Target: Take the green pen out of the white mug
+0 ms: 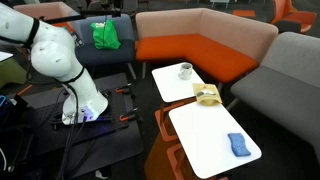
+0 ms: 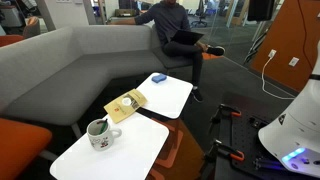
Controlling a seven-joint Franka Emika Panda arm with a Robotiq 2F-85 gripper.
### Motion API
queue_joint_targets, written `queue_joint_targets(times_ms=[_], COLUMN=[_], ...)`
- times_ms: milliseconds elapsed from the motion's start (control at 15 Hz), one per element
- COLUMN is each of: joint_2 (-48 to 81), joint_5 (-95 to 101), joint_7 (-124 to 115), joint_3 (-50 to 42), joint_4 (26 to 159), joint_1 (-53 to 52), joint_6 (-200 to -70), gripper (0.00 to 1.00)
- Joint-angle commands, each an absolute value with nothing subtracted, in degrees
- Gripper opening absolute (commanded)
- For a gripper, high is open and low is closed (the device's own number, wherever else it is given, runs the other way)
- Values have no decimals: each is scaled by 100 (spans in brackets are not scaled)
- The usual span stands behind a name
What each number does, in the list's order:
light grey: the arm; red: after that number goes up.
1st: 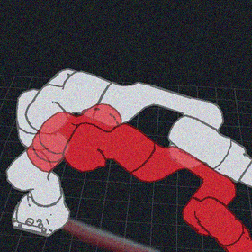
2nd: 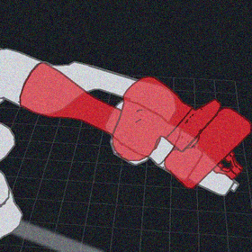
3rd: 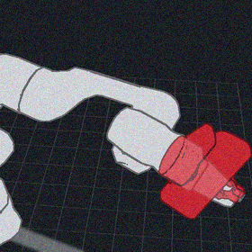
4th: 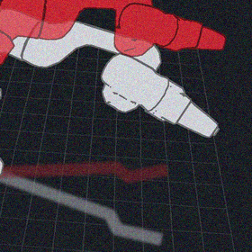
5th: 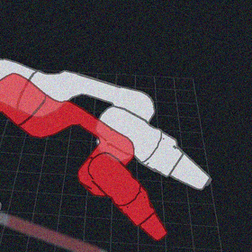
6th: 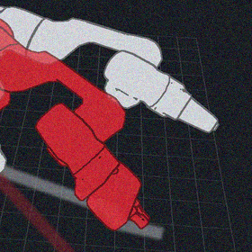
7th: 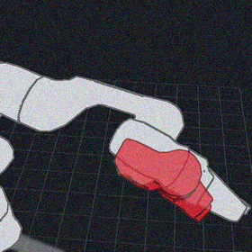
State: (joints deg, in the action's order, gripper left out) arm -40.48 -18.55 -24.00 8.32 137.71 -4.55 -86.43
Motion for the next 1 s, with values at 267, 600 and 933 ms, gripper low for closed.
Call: queue_joint_targets(times_ms=[267,600,933], joint_2=[-3924,-2595,-376], joint_5=[-1797,-1153,-165], joint_7=[-2342,-1638,-836], joint_3=[1021,1256,1170], joint_4=[13660,13104,12003], joint_1=[-200,-292,-371], joint_6=[-8678,-9854,-10758], gripper=[100,100,100])
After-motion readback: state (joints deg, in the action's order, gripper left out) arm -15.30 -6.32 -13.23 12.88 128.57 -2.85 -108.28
